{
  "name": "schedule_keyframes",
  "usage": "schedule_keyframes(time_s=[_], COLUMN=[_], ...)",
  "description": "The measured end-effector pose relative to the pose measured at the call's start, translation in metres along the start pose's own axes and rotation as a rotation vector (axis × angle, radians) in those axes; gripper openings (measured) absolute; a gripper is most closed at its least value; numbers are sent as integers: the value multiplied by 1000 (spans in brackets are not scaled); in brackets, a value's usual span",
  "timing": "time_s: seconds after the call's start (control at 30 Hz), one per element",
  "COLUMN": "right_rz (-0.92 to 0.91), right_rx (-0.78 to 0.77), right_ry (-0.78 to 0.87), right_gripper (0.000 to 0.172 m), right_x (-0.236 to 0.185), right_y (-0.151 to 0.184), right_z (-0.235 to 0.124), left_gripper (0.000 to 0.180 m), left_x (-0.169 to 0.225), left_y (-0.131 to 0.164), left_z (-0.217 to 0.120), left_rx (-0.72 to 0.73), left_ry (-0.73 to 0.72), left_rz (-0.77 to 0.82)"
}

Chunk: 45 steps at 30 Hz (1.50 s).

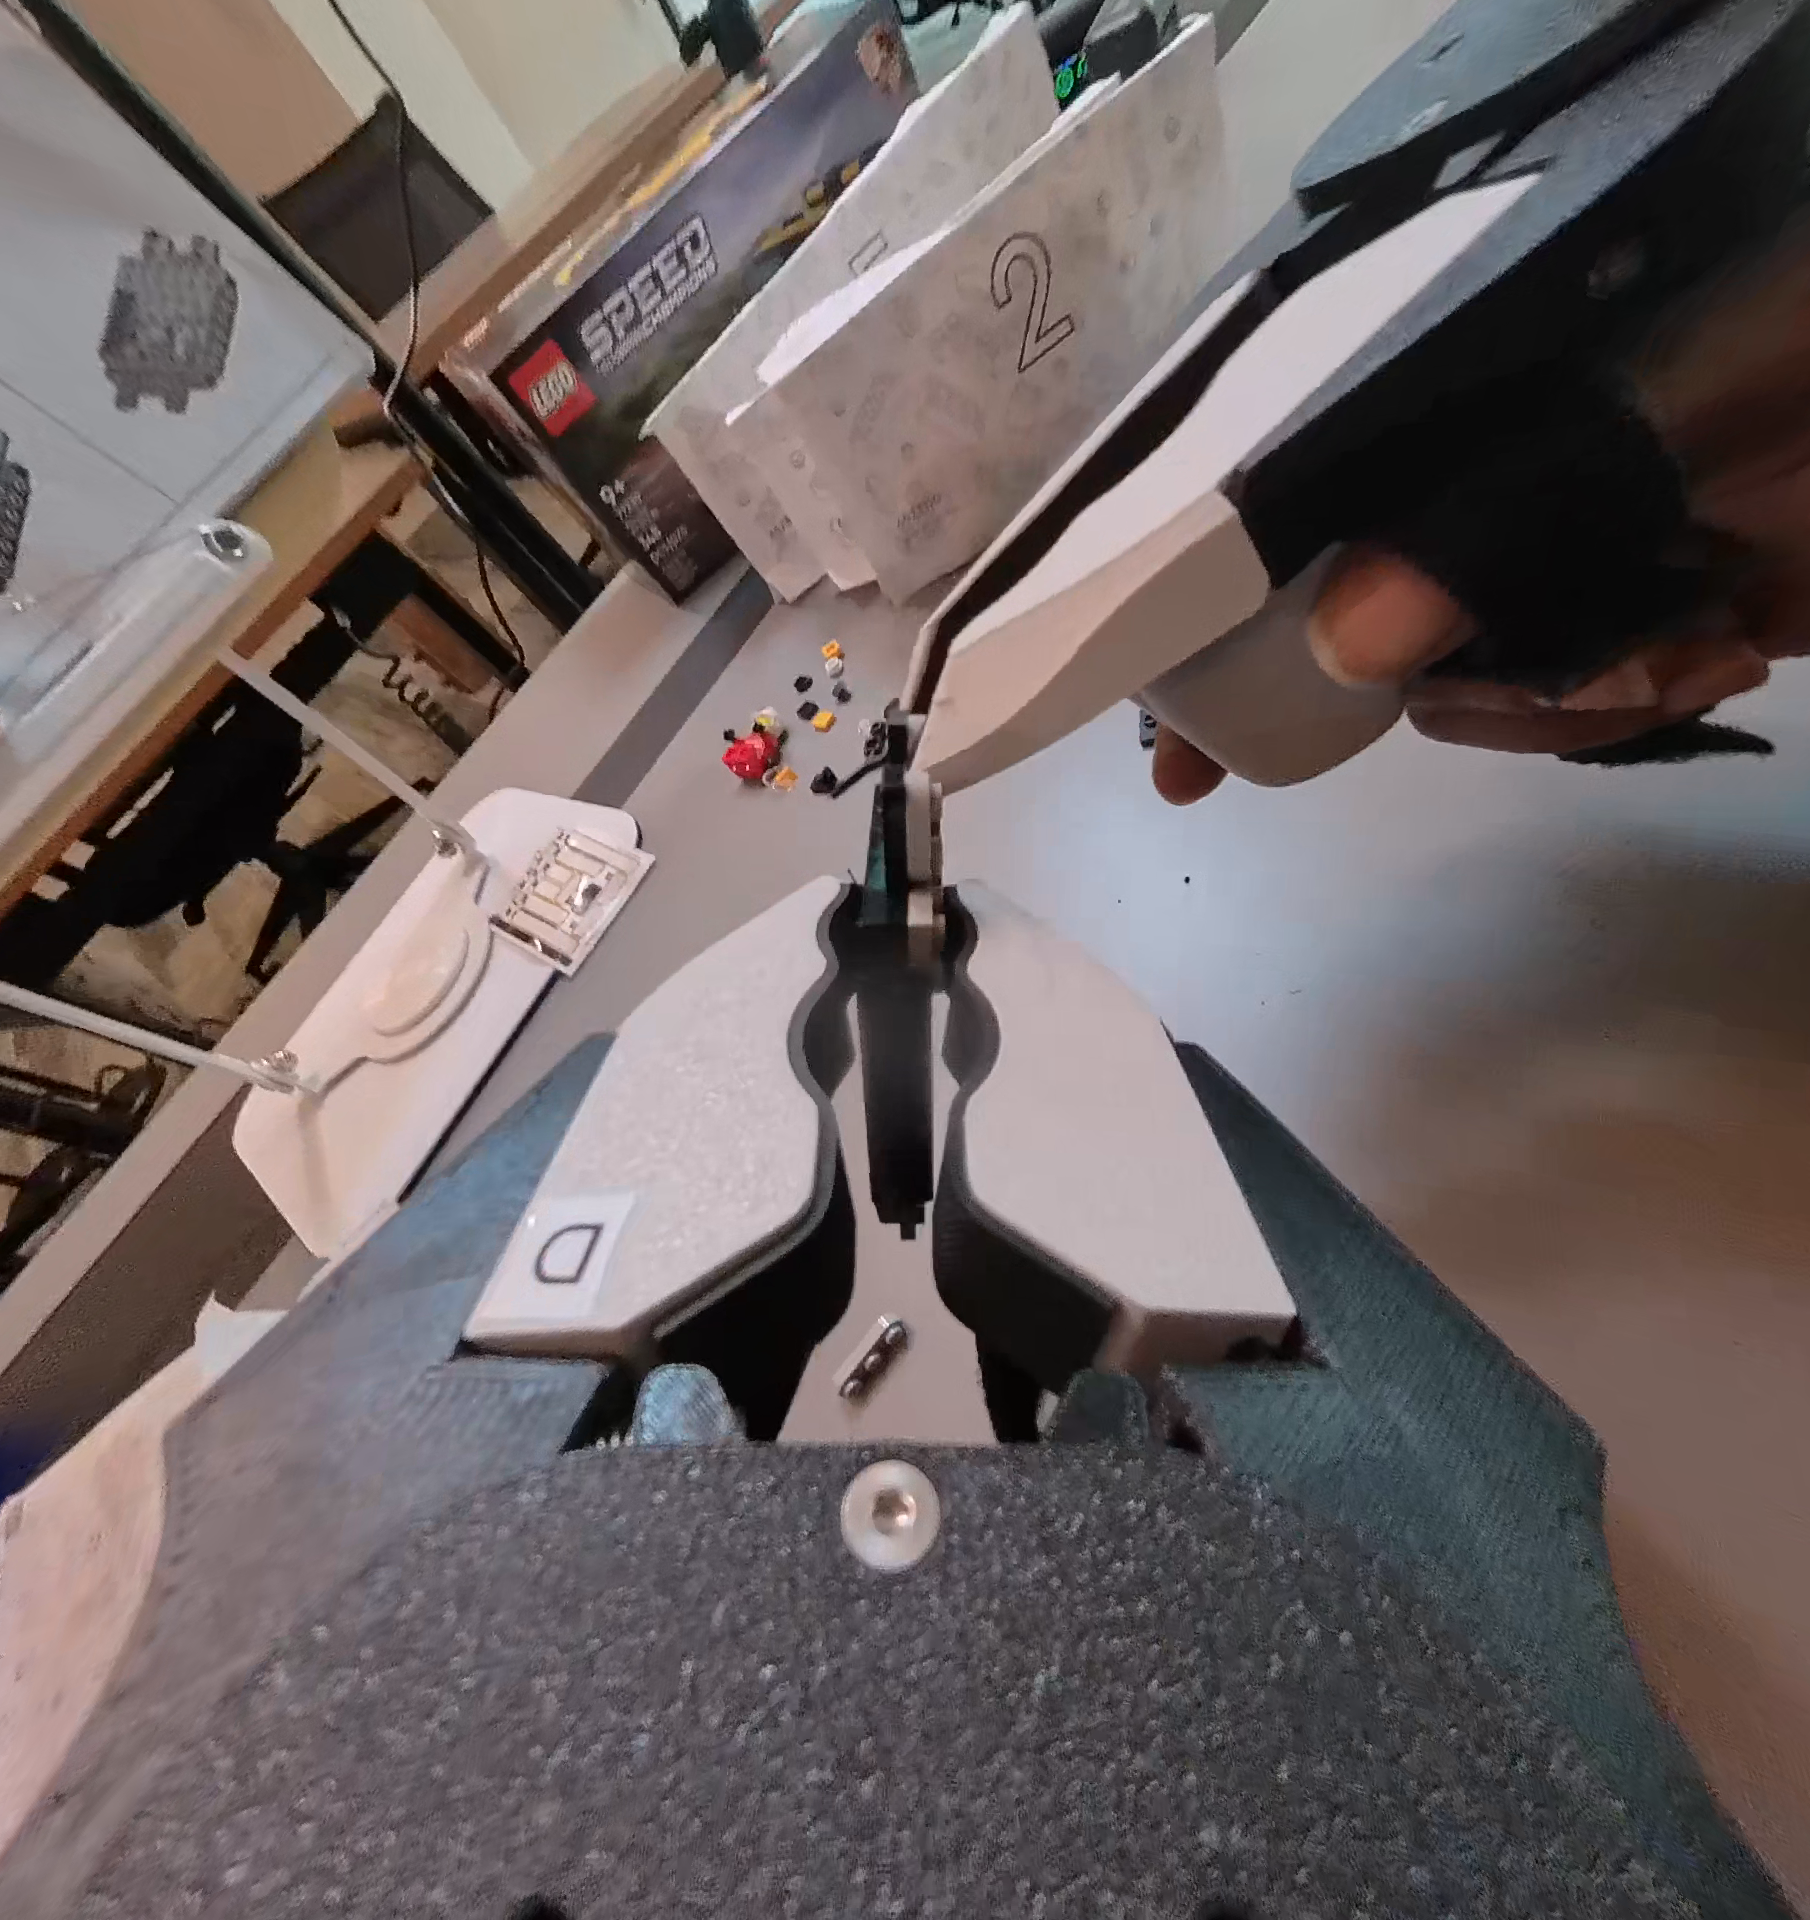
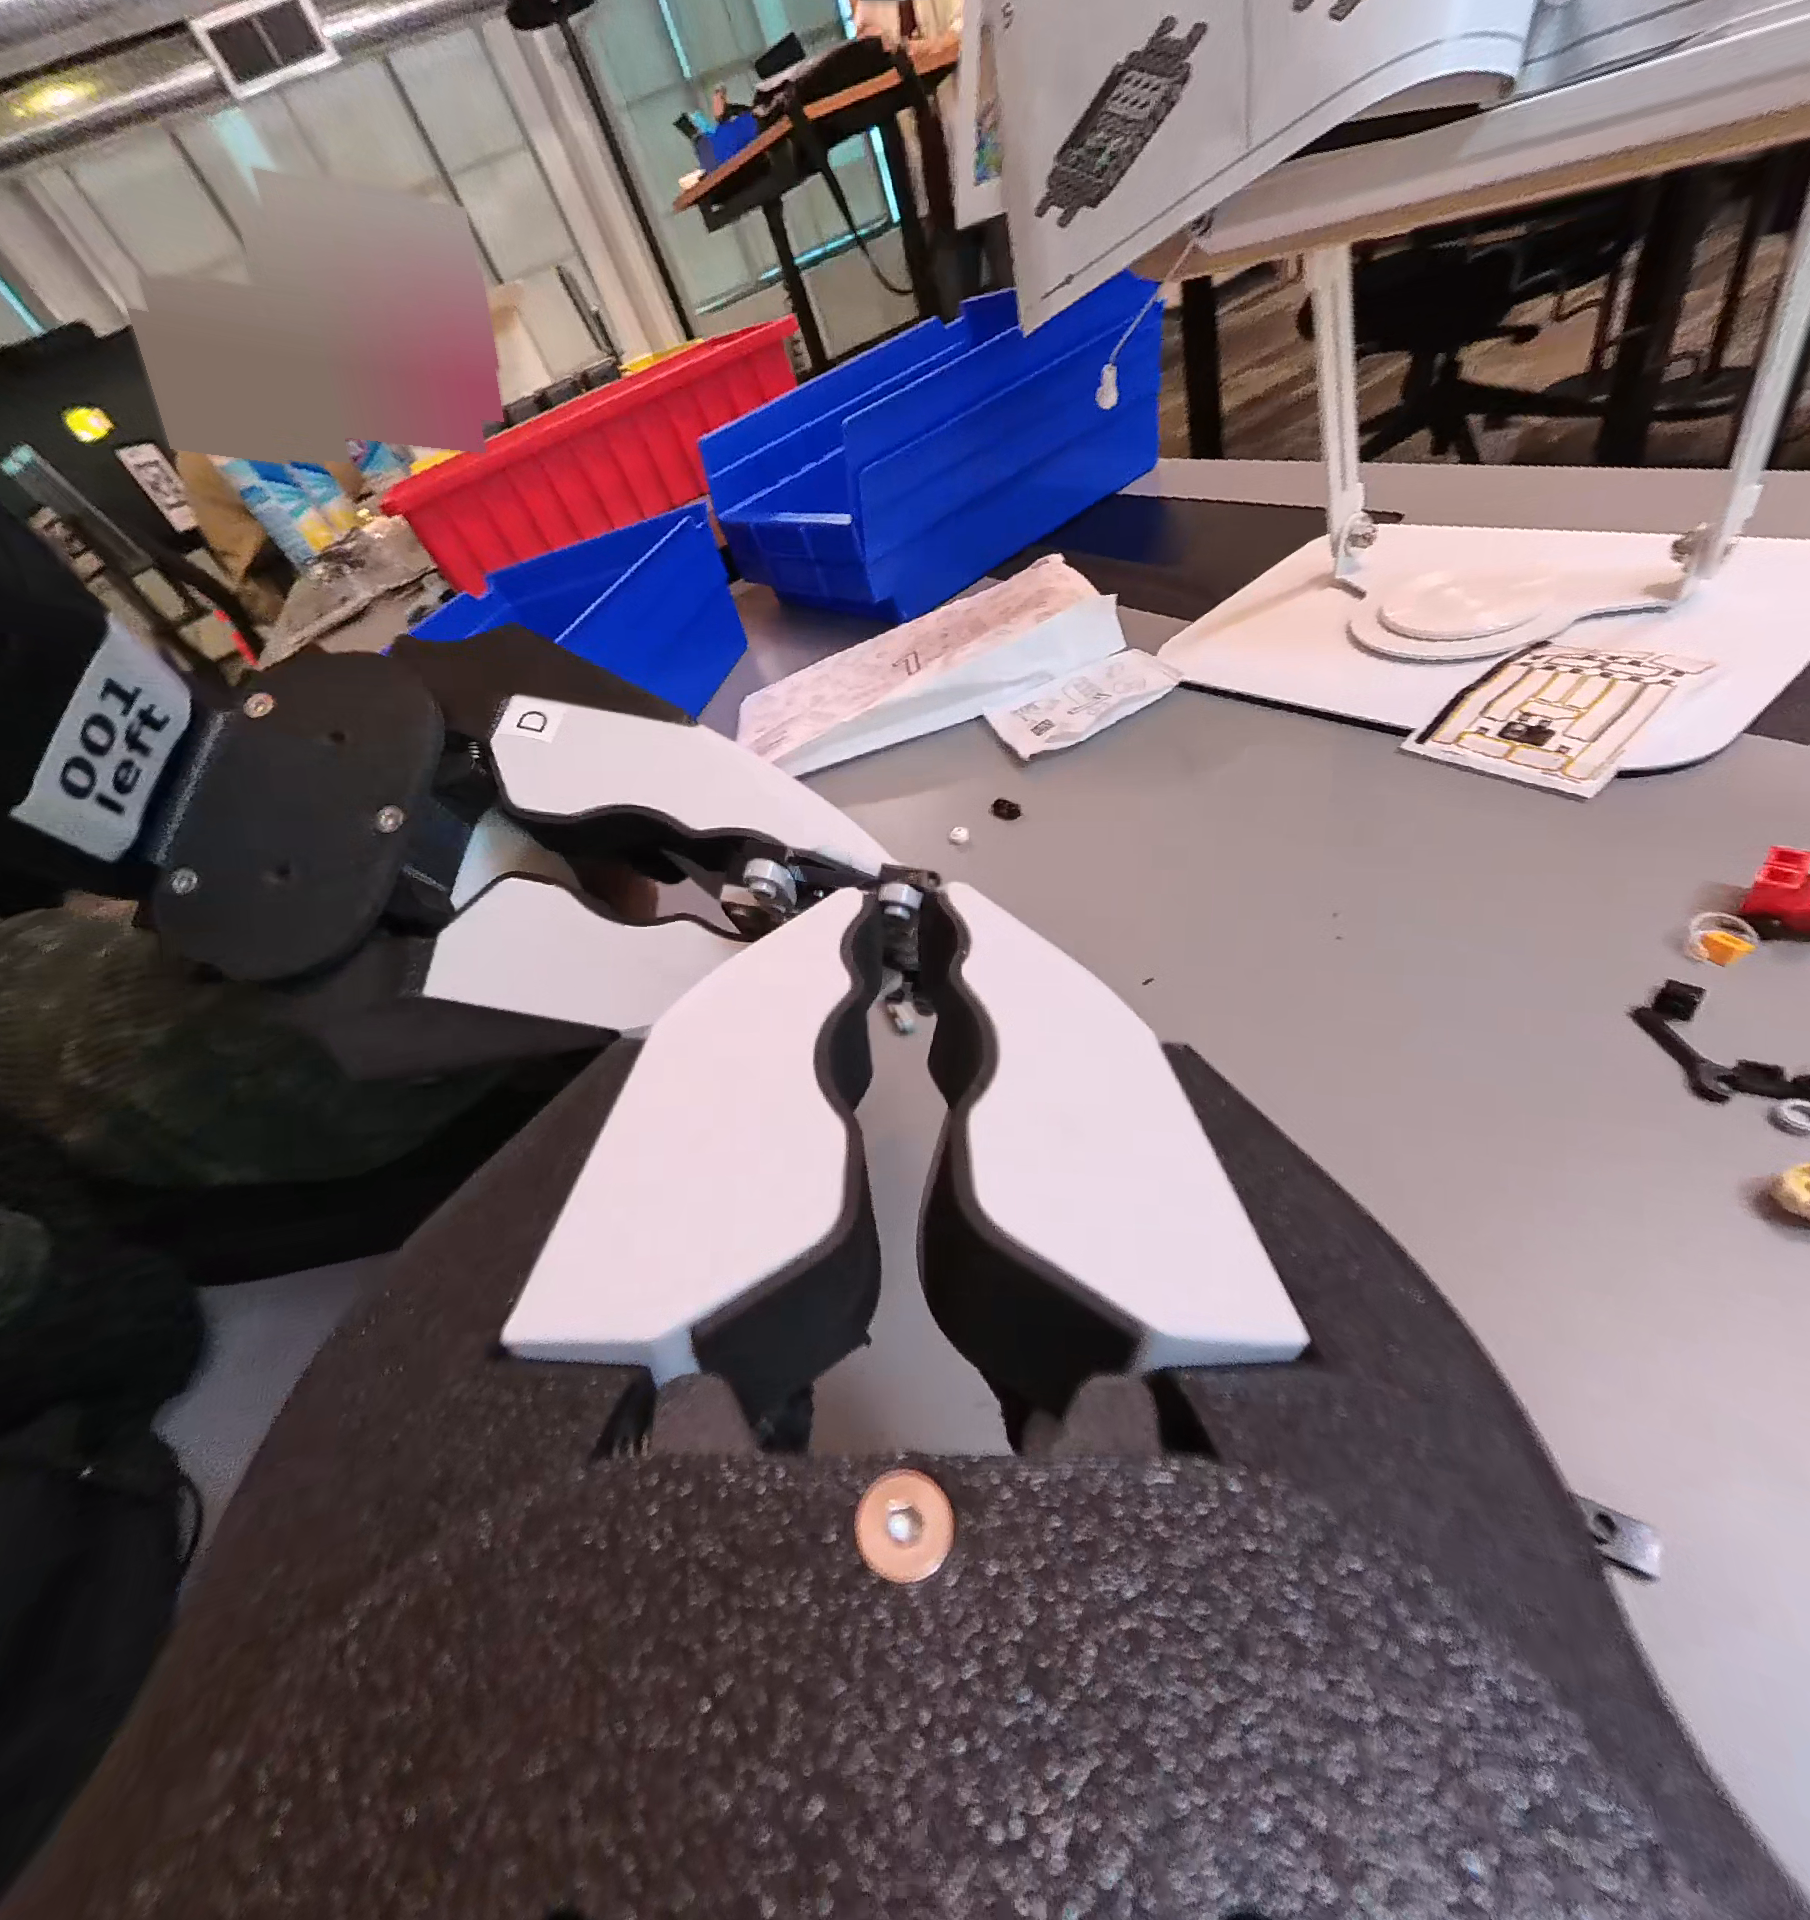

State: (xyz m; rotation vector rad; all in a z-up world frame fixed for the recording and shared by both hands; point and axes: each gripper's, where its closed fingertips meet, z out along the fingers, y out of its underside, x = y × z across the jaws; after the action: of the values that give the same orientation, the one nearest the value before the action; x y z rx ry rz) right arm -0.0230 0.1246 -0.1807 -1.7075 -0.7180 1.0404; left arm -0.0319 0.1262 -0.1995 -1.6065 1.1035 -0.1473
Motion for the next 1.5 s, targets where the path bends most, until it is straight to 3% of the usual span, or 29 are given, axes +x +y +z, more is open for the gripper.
schedule_keyframes(time_s=[0.43,0.5,0.57,0.6,0.63,0.77,0.93,1.03,1.3,1.5], right_rz=[85,104,92,57,29,-103,-271,-303,-256,-247], right_rx=[13,-45,-57,-63,-78,-215,-338,-388,-387,-321], right_ry=[75,39,24,18,20,18,-26,-23,-55,-35], right_gripper=[8,7,7,8,8,8,8,19,39,42], right_x=[18,11,6,5,6,8,-1,-1,-4,-1], right_y=[17,34,38,35,35,46,66,76,77,62], right_z=[6,8,7,8,8,8,10,12,13,11], left_gripper=[15,13,13,13,14,14,13,13,13,13], left_x=[0,-44,-65,-62,-54,-44,-12,1,31,34], left_y=[19,25,27,28,27,24,23,19,28,35], left_z=[18,12,1,-2,-3,-1,2,-1,-1,0], left_rx=[-63,-55,-26,-21,-12,18,26,31,-60,-103], left_ry=[47,-123,-92,-104,-84,57,338,437,611,619], left_rz=[-176,-217,-336,-278,-250,-387,-567,-584,-595,-590])
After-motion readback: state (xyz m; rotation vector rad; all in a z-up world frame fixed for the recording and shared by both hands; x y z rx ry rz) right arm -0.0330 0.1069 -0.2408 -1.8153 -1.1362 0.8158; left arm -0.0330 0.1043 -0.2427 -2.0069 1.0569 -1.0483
